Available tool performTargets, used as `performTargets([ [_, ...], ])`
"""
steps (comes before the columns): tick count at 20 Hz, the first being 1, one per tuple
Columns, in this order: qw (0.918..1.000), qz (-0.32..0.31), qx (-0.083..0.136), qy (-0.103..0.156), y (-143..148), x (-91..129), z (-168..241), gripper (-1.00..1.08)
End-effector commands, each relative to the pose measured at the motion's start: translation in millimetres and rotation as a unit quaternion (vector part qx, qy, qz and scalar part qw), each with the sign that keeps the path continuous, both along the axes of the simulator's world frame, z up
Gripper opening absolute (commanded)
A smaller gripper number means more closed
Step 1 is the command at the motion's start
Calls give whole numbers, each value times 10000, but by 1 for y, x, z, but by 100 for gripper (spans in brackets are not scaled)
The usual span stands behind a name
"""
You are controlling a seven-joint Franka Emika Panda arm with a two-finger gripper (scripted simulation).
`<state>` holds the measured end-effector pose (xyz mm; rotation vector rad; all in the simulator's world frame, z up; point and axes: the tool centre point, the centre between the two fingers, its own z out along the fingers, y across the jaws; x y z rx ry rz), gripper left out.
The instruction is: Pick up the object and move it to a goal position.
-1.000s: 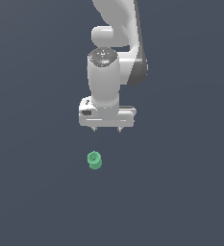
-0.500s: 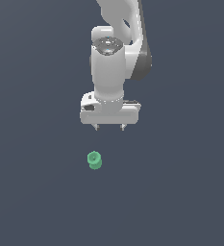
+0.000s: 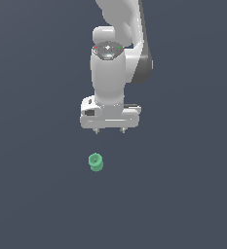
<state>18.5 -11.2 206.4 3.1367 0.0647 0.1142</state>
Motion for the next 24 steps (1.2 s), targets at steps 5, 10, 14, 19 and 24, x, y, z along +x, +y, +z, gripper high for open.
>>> performTargets([
  [5, 9990, 442, -51, 56, -9, 10, -14, 100],
  [10, 9952, 962, -95, 121, -19, 21, -30, 100],
  [14, 9893, 1442, -121, 179, -29, 31, -47, 100],
  [19, 9788, 2031, -135, 247, -42, 41, -68, 100],
  [24, 9672, 2521, -131, 298, -54, 49, -87, 100],
])
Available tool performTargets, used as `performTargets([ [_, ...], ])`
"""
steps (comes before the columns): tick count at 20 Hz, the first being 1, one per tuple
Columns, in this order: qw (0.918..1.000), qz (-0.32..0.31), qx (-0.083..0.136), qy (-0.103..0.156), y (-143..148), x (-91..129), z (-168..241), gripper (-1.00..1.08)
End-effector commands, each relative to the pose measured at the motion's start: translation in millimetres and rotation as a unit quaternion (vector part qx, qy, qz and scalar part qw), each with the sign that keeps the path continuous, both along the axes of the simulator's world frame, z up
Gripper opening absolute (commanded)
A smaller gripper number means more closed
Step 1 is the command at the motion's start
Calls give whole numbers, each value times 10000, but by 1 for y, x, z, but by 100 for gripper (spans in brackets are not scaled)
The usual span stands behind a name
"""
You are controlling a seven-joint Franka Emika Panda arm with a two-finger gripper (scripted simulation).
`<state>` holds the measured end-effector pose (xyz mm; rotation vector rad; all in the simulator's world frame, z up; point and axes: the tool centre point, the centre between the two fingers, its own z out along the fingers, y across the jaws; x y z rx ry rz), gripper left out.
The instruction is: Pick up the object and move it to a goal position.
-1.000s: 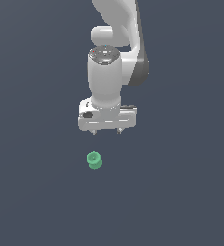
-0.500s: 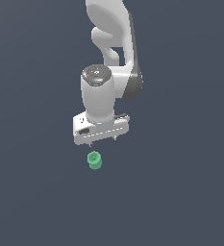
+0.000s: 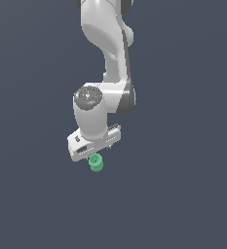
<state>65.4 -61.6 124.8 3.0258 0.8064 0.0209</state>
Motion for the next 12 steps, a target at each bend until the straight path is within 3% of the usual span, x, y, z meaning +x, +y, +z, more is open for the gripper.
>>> performTargets([
  [1, 9997, 235, 5, 24, -5, 4, -8, 100],
  [12, 9973, 730, 25, 78, -17, 10, -28, 100],
])
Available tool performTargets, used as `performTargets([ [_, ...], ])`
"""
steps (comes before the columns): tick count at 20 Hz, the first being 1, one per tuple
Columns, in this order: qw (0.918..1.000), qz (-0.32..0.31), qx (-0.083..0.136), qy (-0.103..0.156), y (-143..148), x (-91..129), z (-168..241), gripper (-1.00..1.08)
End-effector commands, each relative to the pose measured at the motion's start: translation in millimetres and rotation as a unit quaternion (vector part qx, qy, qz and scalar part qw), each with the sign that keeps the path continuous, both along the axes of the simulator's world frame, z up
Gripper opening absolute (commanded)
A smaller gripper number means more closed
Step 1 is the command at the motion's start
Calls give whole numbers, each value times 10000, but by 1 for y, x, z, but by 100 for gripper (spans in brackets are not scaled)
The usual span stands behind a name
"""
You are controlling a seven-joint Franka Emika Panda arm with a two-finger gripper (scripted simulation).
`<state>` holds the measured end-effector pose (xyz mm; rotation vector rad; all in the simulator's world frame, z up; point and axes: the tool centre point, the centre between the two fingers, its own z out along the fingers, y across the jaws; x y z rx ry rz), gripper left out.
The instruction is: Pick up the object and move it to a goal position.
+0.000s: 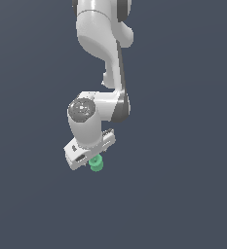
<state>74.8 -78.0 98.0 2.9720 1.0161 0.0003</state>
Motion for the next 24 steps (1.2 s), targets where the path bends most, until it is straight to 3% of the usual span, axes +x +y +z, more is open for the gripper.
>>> performTargets([
  [1, 10000, 50, 3, 2, -1, 1, -1, 100],
  [21, 10000, 53, 3, 2, -1, 1, -52, 100],
  [22, 10000, 53, 3, 2, -1, 1, -52, -100],
  [24, 10000, 53, 3, 2, -1, 1, -52, -100],
])
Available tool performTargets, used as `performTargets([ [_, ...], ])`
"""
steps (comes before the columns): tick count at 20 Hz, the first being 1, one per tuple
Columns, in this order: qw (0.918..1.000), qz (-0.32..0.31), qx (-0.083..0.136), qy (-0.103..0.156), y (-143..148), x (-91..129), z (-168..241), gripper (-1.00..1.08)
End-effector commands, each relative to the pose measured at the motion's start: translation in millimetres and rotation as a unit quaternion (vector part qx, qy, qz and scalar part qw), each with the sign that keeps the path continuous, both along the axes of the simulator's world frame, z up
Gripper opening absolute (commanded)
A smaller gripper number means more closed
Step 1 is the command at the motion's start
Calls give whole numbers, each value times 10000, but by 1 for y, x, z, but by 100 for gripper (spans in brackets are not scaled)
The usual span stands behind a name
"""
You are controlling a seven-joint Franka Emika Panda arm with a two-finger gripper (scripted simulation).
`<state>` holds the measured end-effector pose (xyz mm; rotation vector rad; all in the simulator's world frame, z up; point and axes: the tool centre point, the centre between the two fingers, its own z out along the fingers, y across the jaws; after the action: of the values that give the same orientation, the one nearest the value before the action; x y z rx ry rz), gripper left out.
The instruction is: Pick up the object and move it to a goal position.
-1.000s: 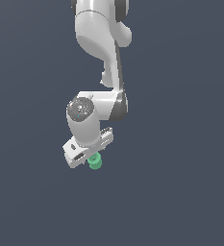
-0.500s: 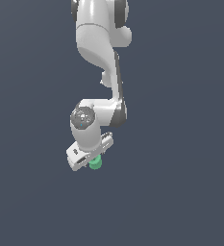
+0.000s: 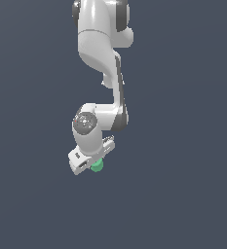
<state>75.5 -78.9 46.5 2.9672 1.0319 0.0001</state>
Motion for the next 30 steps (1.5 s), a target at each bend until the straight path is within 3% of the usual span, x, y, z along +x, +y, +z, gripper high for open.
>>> performTargets([
  [1, 10000, 1, 0, 1, 0, 0, 0, -100],
  [17, 10000, 1, 0, 1, 0, -6, 19, -100],
  [30, 10000, 2, -3, 2, -2, -37, 119, -100],
])
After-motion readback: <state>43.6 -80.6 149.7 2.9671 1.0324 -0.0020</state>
